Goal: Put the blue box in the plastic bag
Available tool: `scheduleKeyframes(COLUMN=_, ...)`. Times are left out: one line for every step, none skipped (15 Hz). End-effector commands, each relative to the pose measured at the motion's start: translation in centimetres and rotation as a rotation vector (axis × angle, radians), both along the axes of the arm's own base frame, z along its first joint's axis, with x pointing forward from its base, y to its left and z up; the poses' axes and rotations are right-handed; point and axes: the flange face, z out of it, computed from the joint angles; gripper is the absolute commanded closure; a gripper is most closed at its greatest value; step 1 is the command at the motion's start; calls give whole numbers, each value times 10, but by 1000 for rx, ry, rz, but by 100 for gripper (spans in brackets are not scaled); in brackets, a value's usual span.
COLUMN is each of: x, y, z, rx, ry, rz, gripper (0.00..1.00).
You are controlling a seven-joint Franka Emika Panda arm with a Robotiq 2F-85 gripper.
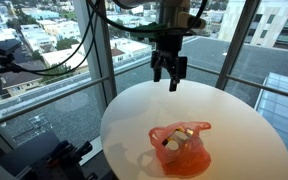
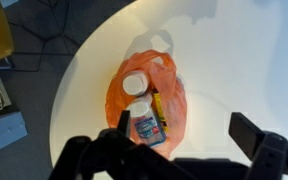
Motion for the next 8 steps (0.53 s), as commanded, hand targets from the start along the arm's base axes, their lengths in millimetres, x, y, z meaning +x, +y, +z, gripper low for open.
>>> scheduleKeyframes(x=-26, y=20, z=28, rx=-24, ry=-22, rz=20, gripper=0)
scheduleKeyframes(x=-30, y=24, z=33, rx=-19, ry=-32, rz=27, gripper=0)
scheduleKeyframes(x=-35, y=29, z=38, rx=-14, ry=-42, rz=34, gripper=0)
scheduleKeyframes(x=-39, y=32, z=40, rx=-12, ry=-51, rz=38, gripper=0)
scheduleKeyframes(x=-43, y=35, z=40, rx=-3, ry=-52, rz=45, gripper=0)
scheduleKeyframes(x=-28, y=27, z=36, rx=-3, ry=-46, rz=41, gripper=0)
scheduleKeyframes(x=-33, y=30, z=38, rx=-2, ry=-48, rz=45, gripper=0)
scheduleKeyframes(x=-36, y=32, z=39, rx=-1, ry=-49, rz=47, gripper=0)
